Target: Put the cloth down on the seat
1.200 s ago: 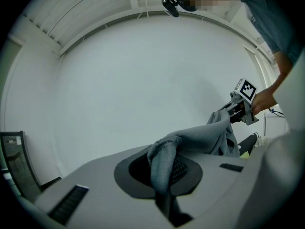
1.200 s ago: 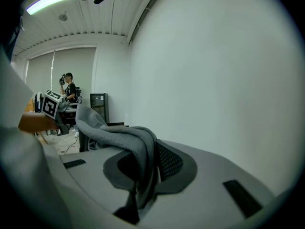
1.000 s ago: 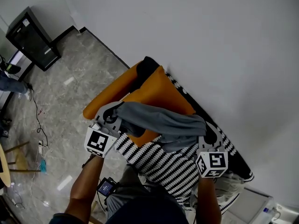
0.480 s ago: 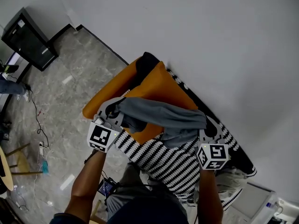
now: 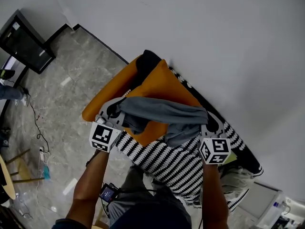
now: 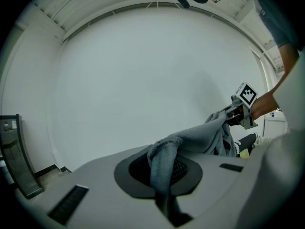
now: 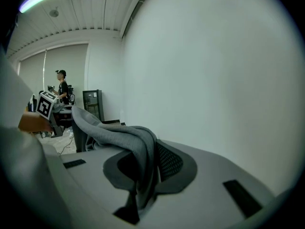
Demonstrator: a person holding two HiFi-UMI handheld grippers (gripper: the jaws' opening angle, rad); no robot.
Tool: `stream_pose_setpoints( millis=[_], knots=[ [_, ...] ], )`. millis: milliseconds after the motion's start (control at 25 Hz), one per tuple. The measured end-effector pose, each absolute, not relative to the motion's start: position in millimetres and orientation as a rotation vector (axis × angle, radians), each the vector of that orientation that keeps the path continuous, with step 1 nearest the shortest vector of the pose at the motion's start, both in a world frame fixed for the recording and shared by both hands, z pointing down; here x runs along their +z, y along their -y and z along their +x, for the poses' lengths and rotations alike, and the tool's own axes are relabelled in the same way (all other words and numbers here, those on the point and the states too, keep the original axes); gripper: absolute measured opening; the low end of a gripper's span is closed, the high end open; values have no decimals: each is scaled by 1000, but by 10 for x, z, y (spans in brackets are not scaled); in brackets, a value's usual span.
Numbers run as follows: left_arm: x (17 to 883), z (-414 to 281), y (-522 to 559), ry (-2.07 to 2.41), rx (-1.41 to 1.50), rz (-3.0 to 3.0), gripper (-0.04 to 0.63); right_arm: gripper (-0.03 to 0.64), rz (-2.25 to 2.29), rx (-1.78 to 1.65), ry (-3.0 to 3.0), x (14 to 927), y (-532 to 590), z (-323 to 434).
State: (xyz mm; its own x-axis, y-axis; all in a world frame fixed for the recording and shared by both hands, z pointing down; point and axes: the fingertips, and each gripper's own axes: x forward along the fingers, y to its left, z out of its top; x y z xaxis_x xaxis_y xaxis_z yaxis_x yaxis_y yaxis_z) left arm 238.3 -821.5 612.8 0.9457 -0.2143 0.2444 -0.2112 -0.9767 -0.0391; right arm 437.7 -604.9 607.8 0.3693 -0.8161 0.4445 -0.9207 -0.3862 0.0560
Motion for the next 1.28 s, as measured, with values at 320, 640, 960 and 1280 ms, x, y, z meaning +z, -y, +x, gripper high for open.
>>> stream_pose_setpoints(
  millis=[320,640,960,1280],
  knots=[
    [6383,2549,8315,-358,-411,-3119,8,52,2348,532,1520,6316,6145,4534],
    [6650,2814,8417,-378,-473,-3103,8,54,2330,605,1498,6659,6200,4827],
    [6822,3074,8543,-336,-507,-3100,8,55,2317,673,1481,6893,6313,5038],
    [7139,3247,8542,-237,-611,-3091,8,55,2300,741,1455,7251,6330,5197]
  ],
)
